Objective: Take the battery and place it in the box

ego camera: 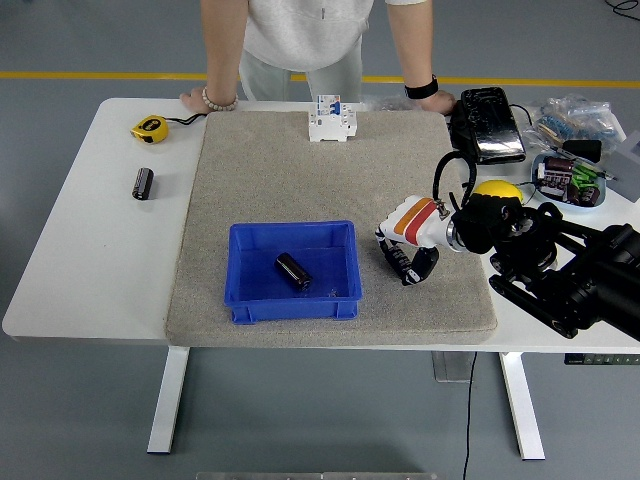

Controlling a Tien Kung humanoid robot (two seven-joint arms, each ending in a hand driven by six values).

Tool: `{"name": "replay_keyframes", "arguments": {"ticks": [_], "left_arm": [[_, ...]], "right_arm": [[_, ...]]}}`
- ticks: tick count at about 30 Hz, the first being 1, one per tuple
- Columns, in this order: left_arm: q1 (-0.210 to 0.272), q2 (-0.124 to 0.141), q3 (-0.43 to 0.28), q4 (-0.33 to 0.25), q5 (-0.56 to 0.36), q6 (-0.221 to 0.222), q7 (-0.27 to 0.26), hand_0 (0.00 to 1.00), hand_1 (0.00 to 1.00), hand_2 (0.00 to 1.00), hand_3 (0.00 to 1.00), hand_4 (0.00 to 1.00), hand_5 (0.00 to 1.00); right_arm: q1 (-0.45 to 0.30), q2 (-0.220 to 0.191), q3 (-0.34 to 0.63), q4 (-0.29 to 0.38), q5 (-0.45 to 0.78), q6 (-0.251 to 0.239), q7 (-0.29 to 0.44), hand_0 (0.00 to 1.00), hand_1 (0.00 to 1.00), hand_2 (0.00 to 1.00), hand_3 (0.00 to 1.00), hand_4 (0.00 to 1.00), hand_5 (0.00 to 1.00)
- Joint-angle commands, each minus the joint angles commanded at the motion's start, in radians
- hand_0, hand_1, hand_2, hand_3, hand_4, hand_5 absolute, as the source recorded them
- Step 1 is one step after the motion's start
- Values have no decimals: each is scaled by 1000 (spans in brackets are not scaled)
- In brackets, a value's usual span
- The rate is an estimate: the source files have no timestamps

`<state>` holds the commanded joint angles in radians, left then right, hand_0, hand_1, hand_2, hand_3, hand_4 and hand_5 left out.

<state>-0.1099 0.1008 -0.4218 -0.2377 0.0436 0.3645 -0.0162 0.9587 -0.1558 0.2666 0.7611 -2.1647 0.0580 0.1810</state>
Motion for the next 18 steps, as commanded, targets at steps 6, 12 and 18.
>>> {"name": "replay_keyframes", "arguments": {"ticks": [6, 12, 18], "left_arm": [[0, 0, -1, 0, 2, -1, 0, 735, 696, 794, 728, 751, 515], [0, 0, -2, 1, 3, -2, 0, 735, 696, 795, 727, 751, 514], [-1, 0, -4, 1, 7, -2, 1, 735, 698, 795, 730, 751, 514]], "right_arm": [[-4, 0, -5, -9, 4, 3, 1, 533, 518, 535, 526, 850, 243], [-3, 0, -3, -12, 4, 3, 1, 519, 506, 523, 517, 837, 226], [1, -2, 3, -7, 1, 3, 2, 497, 485, 508, 507, 827, 217]]}}
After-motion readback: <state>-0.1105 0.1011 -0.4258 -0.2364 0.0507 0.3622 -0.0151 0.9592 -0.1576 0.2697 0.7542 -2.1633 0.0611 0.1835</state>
